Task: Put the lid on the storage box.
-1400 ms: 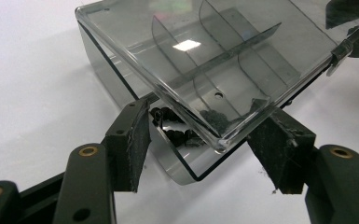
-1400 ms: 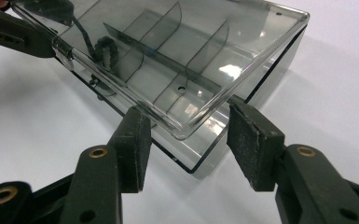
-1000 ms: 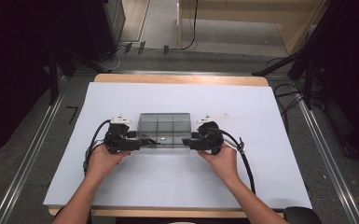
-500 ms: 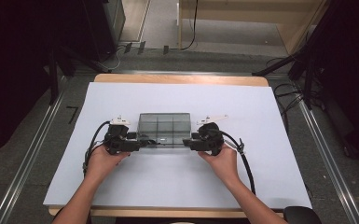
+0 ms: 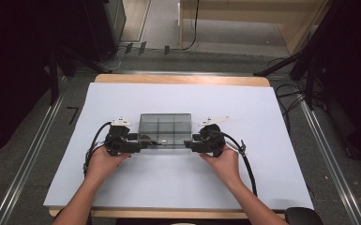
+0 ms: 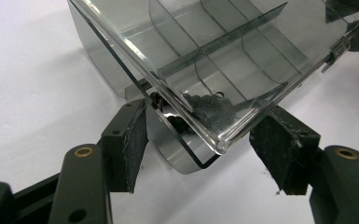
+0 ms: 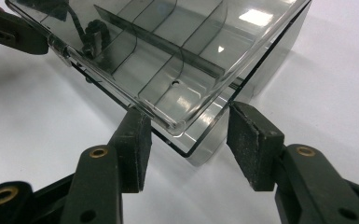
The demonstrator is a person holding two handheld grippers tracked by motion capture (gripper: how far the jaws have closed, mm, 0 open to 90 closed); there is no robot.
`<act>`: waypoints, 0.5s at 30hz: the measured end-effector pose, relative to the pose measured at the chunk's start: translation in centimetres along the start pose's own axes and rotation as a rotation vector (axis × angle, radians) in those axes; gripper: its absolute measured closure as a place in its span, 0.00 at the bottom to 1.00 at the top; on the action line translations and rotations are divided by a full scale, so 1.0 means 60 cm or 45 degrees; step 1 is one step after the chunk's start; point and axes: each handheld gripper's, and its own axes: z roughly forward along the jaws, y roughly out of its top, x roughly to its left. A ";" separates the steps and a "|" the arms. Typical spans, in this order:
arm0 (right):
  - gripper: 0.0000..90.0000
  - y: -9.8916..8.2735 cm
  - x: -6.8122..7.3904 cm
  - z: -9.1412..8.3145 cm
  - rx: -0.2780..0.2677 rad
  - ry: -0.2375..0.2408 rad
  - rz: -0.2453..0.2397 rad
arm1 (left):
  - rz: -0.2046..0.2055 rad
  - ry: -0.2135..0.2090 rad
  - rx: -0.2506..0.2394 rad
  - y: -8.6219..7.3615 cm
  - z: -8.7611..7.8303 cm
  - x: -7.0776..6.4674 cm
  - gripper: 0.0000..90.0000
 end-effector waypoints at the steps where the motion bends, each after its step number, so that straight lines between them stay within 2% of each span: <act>1: 0.57 0.000 0.000 0.000 0.000 -0.001 0.000 | 0.002 0.001 0.002 0.000 0.000 0.000 0.42; 12: 0.55 -0.003 0.000 0.002 0.014 -0.001 0.004 | 0.014 0.004 0.012 -0.002 0.004 -0.002 0.39; 15: 0.55 -0.003 0.001 0.003 0.014 -0.001 0.003 | 0.001 0.000 0.014 -0.003 0.004 -0.002 0.39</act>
